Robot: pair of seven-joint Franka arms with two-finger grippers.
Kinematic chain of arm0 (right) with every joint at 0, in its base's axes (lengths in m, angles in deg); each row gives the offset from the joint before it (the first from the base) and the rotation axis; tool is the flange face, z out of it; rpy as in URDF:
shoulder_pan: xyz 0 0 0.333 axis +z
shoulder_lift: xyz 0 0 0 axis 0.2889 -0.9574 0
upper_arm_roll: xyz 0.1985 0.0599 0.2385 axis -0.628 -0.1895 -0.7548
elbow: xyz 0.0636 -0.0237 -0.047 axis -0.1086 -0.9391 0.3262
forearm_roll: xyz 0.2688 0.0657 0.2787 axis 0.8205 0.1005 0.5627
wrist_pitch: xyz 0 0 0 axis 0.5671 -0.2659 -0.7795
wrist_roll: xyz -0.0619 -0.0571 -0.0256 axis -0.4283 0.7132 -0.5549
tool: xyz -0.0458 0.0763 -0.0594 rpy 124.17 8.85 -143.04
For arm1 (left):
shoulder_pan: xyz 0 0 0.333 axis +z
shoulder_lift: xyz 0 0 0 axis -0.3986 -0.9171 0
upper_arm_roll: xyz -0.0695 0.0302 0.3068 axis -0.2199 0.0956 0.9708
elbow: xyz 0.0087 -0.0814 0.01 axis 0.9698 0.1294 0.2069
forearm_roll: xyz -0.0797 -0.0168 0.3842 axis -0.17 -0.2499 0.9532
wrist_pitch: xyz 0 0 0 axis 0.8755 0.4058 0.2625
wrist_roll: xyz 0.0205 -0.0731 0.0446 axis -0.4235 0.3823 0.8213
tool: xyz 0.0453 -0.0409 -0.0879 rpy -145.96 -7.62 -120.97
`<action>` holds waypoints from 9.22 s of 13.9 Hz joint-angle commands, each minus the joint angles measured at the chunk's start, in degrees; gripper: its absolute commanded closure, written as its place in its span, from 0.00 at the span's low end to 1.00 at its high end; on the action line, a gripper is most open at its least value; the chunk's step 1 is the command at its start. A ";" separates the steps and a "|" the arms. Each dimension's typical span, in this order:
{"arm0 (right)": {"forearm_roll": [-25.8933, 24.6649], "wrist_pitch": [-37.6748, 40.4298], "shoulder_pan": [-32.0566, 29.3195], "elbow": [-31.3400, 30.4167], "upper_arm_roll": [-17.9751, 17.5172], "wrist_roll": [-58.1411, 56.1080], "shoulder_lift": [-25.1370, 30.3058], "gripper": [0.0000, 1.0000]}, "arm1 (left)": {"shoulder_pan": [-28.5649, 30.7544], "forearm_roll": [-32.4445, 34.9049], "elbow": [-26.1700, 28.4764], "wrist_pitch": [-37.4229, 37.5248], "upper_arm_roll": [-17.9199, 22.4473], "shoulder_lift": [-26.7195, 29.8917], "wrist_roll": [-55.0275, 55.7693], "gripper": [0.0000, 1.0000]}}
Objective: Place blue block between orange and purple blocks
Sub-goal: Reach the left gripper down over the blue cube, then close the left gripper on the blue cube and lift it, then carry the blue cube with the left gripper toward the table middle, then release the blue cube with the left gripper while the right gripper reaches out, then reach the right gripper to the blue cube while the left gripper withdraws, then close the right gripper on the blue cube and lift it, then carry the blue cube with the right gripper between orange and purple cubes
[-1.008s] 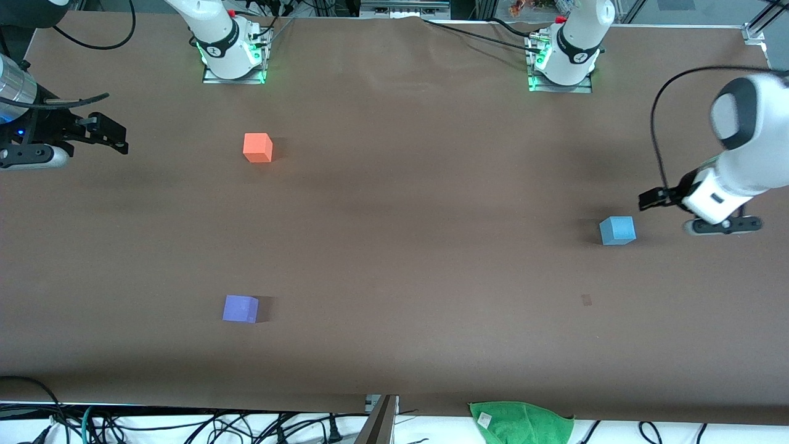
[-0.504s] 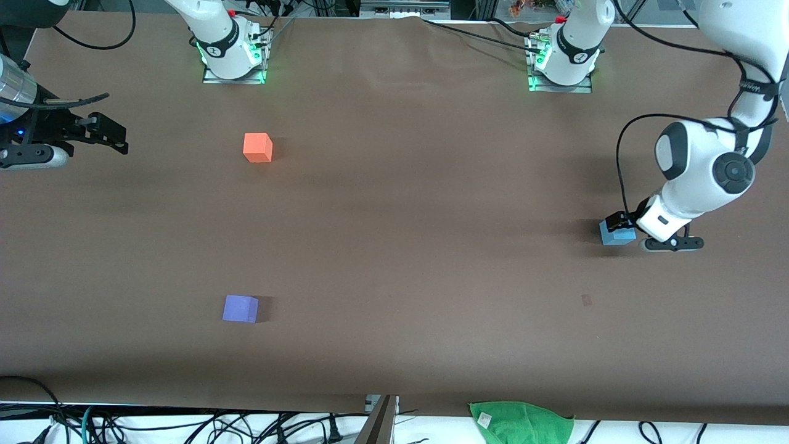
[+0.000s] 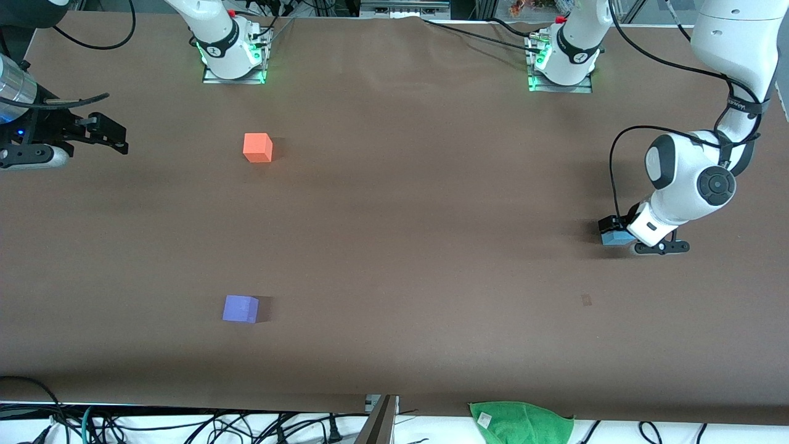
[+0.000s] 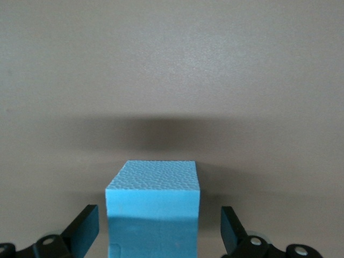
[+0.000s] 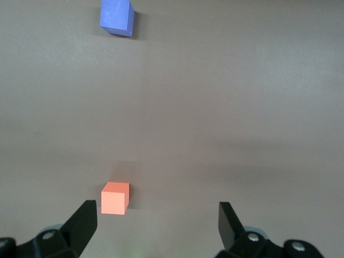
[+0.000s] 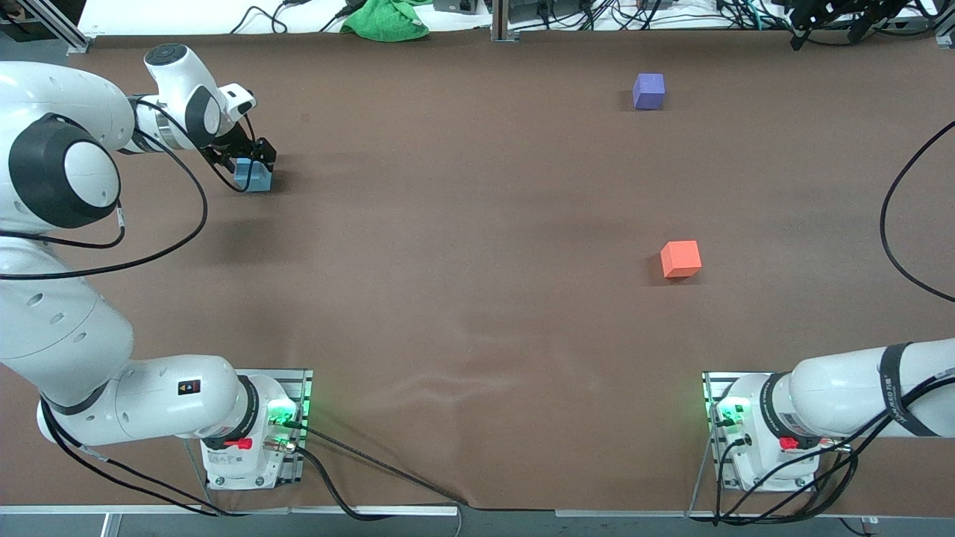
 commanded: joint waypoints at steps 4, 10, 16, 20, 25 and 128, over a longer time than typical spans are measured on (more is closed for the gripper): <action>0.23 0.03 -0.65 0.35 -0.48 0.03 0.04 0.00 | 0.54 1.23 -0.24 -1.65 -0.31 -2.51 -0.11 0.72; 0.23 0.03 -0.74 0.35 -0.56 0.03 0.04 0.00 | 0.19 1.23 -3.47 5.78 -0.57 2.21 -0.02 0.97; 0.23 -0.06 -0.74 0.35 -0.48 0.03 0.04 0.00 | -1.04 0.44 -23.86 37.61 -9.34 2.41 2.51 0.98; 0.23 0.03 -0.74 0.35 -0.48 0.03 0.04 0.00 | -10.15 0.18 -27.91 37.82 -13.85 -0.57 17.78 0.98; 0.23 -0.06 -0.74 0.35 -0.48 0.03 0.04 0.00 | -27.99 -3.69 -41.97 37.46 -13.85 -13.83 37.23 0.98; 12.44 -44.07 28.88 -24.86 19.48 7.76 -20.26 0.50 | -8.17 -2.46 -28.54 45.90 4.96 21.83 -1.87 0.00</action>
